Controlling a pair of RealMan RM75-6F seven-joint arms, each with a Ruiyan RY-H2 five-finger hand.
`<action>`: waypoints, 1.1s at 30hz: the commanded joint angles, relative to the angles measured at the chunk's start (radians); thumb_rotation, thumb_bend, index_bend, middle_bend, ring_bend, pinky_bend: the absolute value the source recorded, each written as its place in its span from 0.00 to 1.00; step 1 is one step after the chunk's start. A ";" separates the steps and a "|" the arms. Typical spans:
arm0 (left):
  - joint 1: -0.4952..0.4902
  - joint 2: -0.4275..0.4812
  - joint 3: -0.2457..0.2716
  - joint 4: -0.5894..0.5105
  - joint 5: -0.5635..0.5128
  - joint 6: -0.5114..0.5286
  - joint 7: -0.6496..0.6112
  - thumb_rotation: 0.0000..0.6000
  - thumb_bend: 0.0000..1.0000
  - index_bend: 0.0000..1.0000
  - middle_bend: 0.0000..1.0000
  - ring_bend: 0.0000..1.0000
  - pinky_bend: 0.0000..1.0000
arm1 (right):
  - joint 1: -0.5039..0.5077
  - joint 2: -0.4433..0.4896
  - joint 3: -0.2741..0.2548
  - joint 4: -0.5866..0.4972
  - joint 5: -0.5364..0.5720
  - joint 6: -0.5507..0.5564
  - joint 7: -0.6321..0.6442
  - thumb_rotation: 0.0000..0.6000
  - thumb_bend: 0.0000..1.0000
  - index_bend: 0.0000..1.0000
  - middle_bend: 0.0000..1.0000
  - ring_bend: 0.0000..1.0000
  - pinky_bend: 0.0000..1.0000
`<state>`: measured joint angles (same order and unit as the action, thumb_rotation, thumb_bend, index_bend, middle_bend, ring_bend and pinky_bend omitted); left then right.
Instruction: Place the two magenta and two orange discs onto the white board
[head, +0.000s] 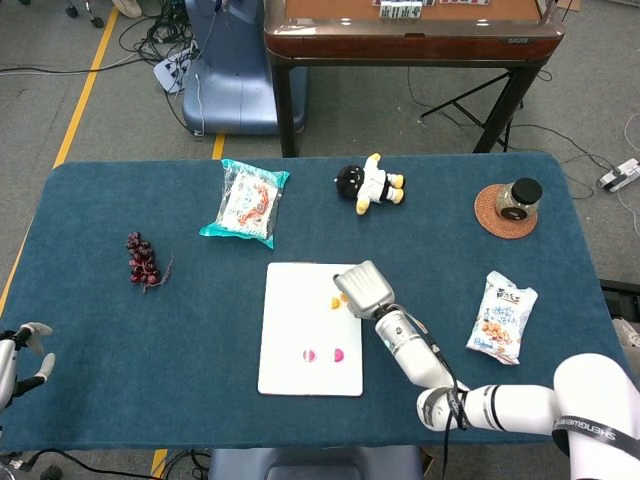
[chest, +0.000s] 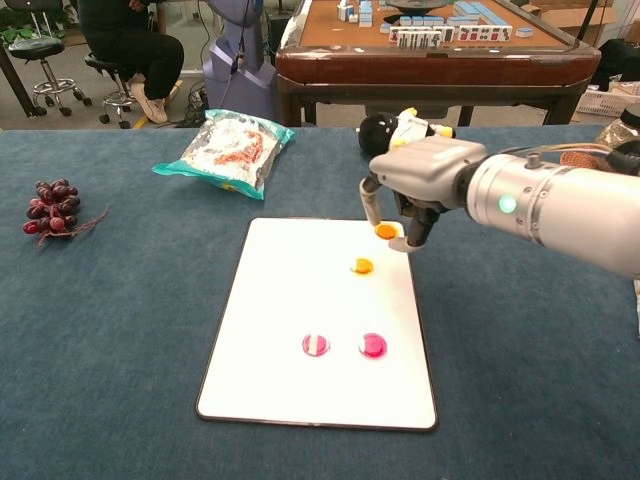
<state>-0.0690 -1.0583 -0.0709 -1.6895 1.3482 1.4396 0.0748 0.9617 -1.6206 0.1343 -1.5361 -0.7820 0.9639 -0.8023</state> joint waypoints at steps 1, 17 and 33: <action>0.001 0.001 -0.001 0.000 -0.001 0.001 -0.001 1.00 0.38 0.48 0.56 0.43 0.63 | 0.026 -0.031 0.016 0.015 0.018 0.004 -0.023 1.00 0.29 0.54 1.00 1.00 1.00; 0.006 0.011 -0.003 -0.004 0.001 0.010 -0.018 1.00 0.38 0.48 0.56 0.43 0.63 | 0.124 -0.196 0.065 0.175 0.126 -0.014 -0.084 1.00 0.29 0.54 1.00 1.00 1.00; 0.009 0.015 -0.001 -0.010 0.007 0.014 -0.022 1.00 0.38 0.48 0.56 0.43 0.63 | 0.126 -0.239 0.066 0.249 0.072 -0.033 -0.013 1.00 0.12 0.32 1.00 1.00 1.00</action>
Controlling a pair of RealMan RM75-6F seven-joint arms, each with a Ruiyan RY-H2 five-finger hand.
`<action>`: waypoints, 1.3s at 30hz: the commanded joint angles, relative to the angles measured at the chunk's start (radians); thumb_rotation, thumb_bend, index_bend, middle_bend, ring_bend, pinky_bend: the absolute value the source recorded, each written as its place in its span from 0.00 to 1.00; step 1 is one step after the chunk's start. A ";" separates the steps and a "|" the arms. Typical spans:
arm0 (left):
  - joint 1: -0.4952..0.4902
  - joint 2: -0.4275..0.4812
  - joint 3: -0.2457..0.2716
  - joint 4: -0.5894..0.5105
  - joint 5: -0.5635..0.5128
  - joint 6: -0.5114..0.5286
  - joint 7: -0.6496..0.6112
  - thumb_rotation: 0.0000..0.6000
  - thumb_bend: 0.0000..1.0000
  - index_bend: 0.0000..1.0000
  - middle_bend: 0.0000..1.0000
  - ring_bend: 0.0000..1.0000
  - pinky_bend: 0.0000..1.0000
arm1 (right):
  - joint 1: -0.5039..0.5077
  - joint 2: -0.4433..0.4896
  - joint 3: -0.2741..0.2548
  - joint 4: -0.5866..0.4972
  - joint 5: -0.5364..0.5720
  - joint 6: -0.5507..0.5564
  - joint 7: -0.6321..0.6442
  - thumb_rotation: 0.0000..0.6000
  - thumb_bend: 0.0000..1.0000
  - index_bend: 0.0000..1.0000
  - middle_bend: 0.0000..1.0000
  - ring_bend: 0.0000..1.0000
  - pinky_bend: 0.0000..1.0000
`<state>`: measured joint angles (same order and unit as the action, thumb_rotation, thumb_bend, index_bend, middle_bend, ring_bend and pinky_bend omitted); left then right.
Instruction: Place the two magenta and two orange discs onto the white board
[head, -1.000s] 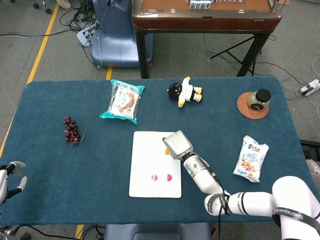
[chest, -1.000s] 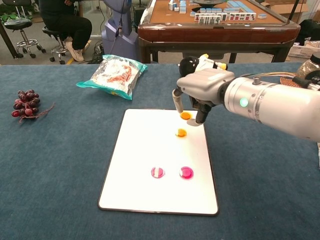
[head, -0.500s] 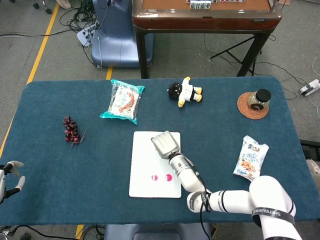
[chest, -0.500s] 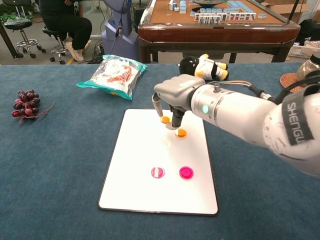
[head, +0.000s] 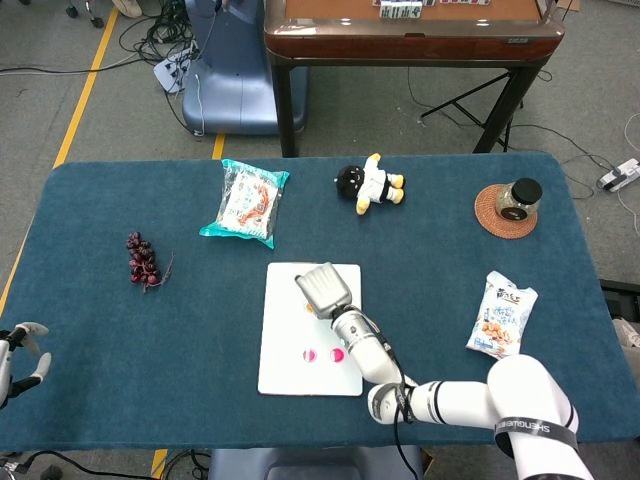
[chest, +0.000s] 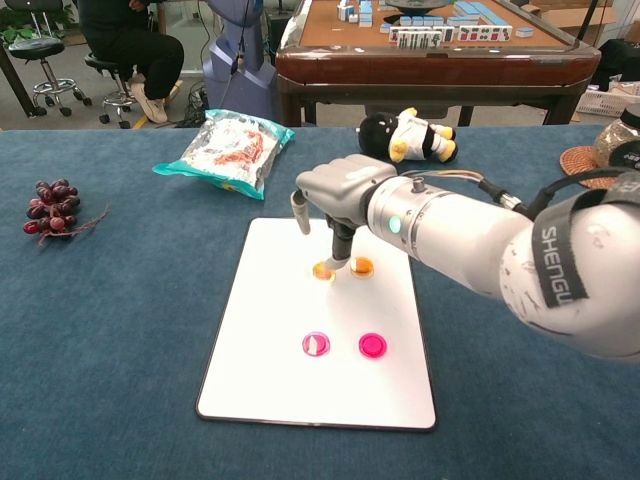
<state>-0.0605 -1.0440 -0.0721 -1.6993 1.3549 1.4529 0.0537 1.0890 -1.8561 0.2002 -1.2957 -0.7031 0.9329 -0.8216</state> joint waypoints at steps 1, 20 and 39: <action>0.001 0.001 0.000 -0.001 0.000 0.001 -0.002 1.00 0.38 0.48 0.56 0.43 0.63 | -0.002 -0.005 0.001 0.013 -0.009 -0.004 0.010 1.00 0.12 0.31 1.00 1.00 1.00; -0.002 -0.006 -0.001 0.009 0.000 -0.002 0.006 1.00 0.38 0.47 0.56 0.43 0.63 | -0.115 0.212 -0.084 -0.237 -0.119 0.125 -0.004 1.00 0.16 0.39 0.91 0.93 1.00; -0.009 -0.039 0.019 0.008 0.061 0.015 0.060 1.00 0.38 0.39 0.52 0.43 0.63 | -0.505 0.606 -0.302 -0.439 -0.471 0.534 0.200 1.00 0.16 0.39 0.51 0.48 0.44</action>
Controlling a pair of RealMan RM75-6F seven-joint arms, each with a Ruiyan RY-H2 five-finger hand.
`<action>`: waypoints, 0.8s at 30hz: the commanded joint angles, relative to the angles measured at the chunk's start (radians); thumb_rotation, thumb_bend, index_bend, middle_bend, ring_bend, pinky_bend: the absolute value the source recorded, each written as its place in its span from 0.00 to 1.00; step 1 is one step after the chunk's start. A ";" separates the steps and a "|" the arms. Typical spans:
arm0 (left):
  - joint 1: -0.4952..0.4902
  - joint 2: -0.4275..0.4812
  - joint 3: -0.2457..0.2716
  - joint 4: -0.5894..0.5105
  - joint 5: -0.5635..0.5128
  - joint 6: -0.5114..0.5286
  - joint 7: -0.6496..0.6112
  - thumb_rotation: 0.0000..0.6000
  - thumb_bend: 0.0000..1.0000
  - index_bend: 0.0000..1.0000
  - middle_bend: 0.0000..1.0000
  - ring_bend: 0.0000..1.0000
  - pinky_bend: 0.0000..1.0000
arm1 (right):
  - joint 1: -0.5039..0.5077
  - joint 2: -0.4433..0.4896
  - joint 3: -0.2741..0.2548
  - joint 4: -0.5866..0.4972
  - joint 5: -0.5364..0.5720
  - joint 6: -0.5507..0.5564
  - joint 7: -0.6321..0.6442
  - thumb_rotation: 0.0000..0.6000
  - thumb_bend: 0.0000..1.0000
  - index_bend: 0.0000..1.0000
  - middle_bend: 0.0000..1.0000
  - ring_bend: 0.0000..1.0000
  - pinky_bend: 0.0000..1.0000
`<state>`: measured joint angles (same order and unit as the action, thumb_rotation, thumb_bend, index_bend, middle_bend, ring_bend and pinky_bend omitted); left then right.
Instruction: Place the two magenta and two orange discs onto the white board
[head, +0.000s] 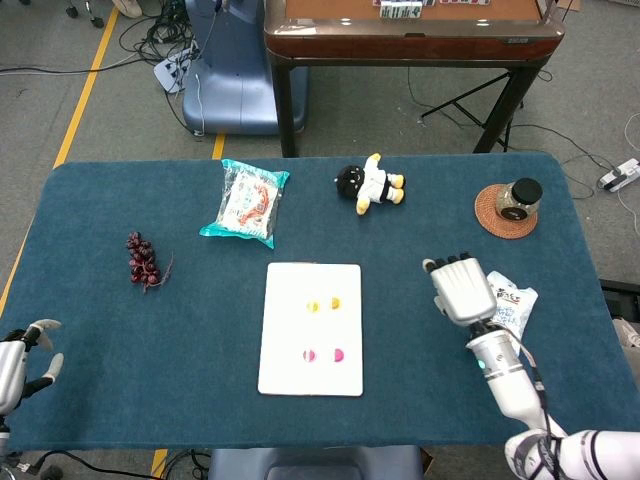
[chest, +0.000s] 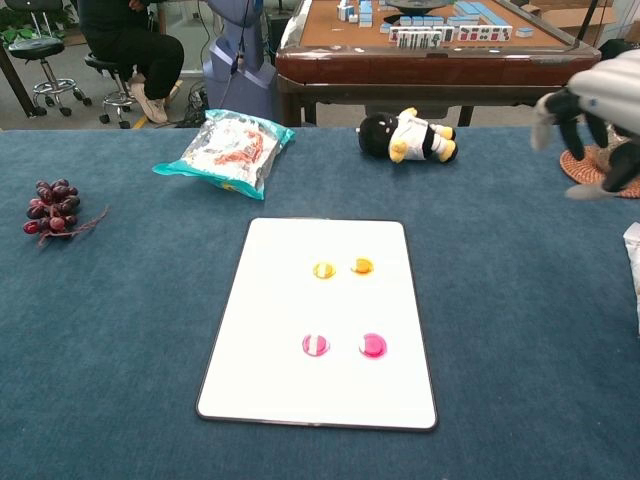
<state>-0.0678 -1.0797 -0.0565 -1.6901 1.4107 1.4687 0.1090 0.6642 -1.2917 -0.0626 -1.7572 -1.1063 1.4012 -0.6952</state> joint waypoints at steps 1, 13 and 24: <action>-0.002 -0.006 0.005 -0.002 0.009 -0.001 0.009 1.00 0.38 0.39 0.52 0.43 0.63 | -0.109 0.048 -0.048 0.034 -0.089 0.090 0.100 1.00 0.16 0.39 0.51 0.48 0.44; 0.002 -0.008 0.007 -0.015 0.027 0.020 0.024 1.00 0.38 0.39 0.52 0.43 0.63 | -0.357 0.030 -0.091 0.131 -0.237 0.275 0.261 1.00 0.16 0.39 0.50 0.47 0.44; -0.001 -0.014 0.011 -0.016 0.033 0.015 0.039 1.00 0.38 0.39 0.51 0.42 0.63 | -0.438 0.052 -0.024 0.189 -0.261 0.273 0.416 1.00 0.16 0.39 0.49 0.46 0.44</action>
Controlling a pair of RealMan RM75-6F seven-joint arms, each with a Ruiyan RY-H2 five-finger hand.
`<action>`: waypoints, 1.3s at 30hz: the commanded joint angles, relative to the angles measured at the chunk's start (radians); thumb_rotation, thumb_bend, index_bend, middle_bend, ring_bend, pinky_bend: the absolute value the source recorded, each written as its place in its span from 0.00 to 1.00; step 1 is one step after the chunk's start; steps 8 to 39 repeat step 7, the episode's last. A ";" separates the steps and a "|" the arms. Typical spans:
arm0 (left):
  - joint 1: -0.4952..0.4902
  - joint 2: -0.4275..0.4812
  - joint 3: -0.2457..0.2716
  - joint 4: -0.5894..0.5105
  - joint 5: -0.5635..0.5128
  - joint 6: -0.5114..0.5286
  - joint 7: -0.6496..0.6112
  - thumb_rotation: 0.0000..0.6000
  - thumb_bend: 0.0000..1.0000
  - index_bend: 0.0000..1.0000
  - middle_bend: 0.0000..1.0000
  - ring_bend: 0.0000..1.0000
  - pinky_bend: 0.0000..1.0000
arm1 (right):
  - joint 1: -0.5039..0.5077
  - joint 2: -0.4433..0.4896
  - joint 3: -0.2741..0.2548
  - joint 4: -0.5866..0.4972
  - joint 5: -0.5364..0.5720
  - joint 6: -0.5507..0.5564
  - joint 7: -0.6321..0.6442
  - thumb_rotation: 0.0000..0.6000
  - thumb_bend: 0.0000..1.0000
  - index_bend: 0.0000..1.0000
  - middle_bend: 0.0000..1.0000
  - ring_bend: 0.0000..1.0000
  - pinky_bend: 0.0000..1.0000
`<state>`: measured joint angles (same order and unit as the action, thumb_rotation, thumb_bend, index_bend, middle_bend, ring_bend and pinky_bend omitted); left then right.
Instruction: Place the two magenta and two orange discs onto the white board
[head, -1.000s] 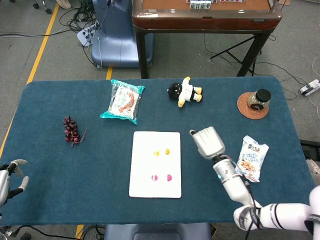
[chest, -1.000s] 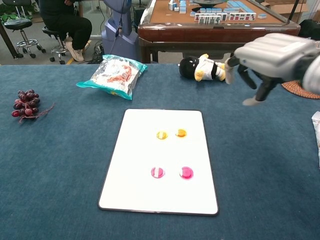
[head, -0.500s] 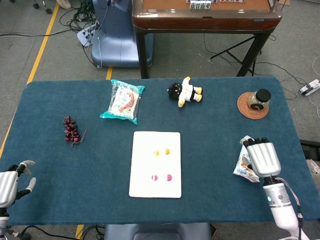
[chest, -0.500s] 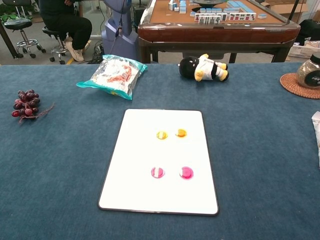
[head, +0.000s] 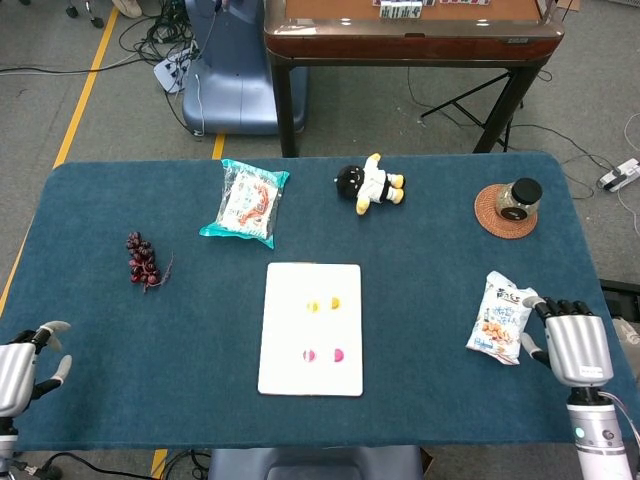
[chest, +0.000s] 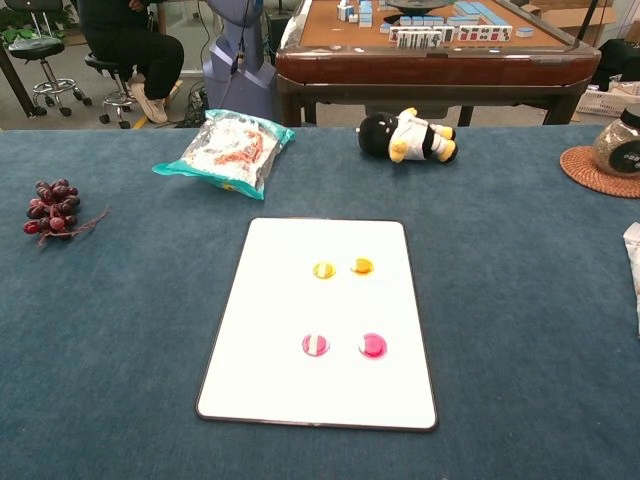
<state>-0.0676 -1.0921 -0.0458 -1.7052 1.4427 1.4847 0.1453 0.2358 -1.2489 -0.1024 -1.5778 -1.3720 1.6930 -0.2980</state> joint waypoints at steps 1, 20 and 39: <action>-0.002 -0.003 0.001 -0.002 0.003 -0.002 0.005 1.00 0.38 0.39 0.51 0.42 0.63 | -0.010 0.014 0.023 0.013 0.010 -0.036 0.027 1.00 0.16 0.39 0.49 0.46 0.44; -0.004 -0.009 0.003 0.002 -0.008 -0.015 0.012 1.00 0.38 0.39 0.51 0.42 0.63 | -0.007 0.021 0.052 0.024 0.019 -0.112 0.055 1.00 0.16 0.39 0.49 0.46 0.44; -0.004 -0.009 0.003 0.002 -0.008 -0.015 0.012 1.00 0.38 0.39 0.51 0.42 0.63 | -0.007 0.021 0.052 0.024 0.019 -0.112 0.055 1.00 0.16 0.39 0.49 0.46 0.44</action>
